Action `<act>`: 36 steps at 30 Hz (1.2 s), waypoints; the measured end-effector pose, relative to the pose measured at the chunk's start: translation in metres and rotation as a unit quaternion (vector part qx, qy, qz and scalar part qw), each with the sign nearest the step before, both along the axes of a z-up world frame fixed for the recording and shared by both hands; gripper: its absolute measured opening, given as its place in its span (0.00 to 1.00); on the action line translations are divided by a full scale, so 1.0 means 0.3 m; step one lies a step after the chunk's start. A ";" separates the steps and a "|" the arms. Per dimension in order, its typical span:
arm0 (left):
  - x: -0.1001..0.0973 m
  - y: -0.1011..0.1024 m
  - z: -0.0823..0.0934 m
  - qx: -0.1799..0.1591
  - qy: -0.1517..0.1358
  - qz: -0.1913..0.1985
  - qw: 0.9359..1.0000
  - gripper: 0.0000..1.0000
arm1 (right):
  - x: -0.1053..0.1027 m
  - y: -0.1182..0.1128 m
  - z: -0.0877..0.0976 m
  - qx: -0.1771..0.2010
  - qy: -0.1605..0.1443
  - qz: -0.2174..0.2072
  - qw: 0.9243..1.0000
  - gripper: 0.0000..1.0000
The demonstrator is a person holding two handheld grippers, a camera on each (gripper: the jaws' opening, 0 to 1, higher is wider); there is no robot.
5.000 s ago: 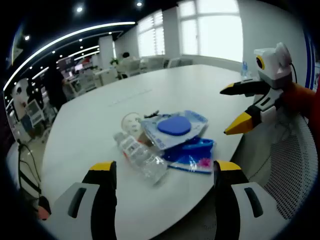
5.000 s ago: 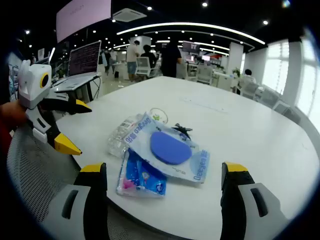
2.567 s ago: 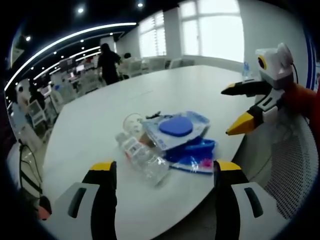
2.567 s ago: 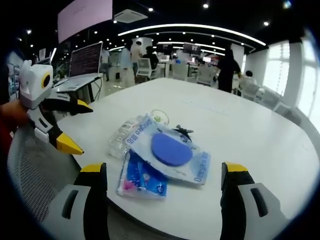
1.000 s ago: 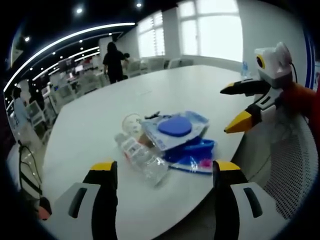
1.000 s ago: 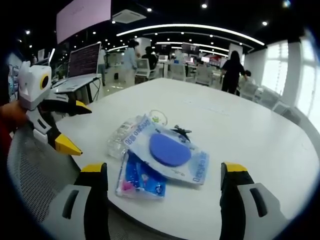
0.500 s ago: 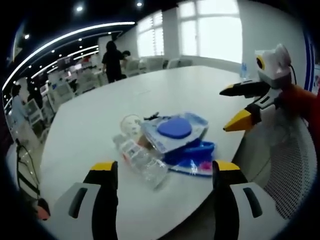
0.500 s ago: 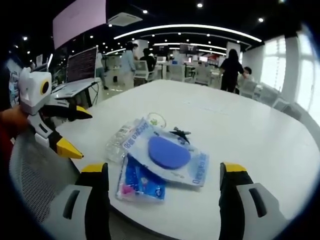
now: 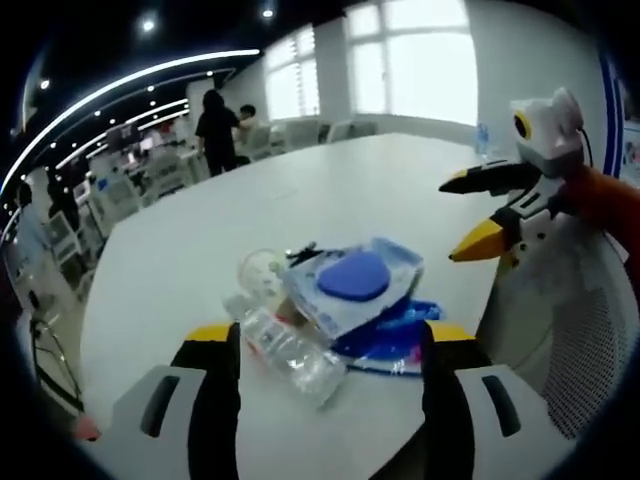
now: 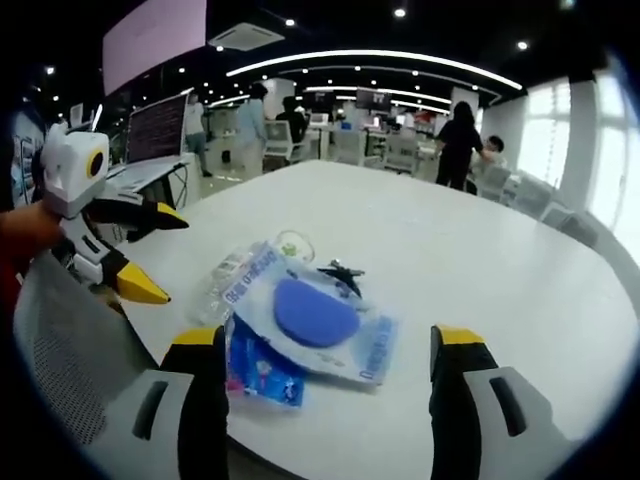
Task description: Arrange the tabletop items into an orderly group along one side of the table until the central work area is clear of visible clutter.
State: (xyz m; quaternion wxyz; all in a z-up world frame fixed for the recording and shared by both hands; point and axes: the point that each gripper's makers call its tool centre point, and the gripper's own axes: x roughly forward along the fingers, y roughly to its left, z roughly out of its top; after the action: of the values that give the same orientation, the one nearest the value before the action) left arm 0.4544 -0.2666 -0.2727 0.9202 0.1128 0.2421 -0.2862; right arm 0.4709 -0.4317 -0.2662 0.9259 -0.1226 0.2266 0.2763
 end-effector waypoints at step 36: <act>0.192 -0.068 -0.093 0.020 0.036 -0.003 0.999 0.59 | 0.179 -0.060 -0.076 0.001 0.042 -0.019 0.999 0.66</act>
State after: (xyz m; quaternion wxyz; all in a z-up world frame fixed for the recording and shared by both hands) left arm 0.5120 -0.2869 -0.3007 0.9076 0.1220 0.2803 -0.2879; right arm 0.5246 -0.4496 -0.2889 0.9208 -0.1058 0.2676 0.2634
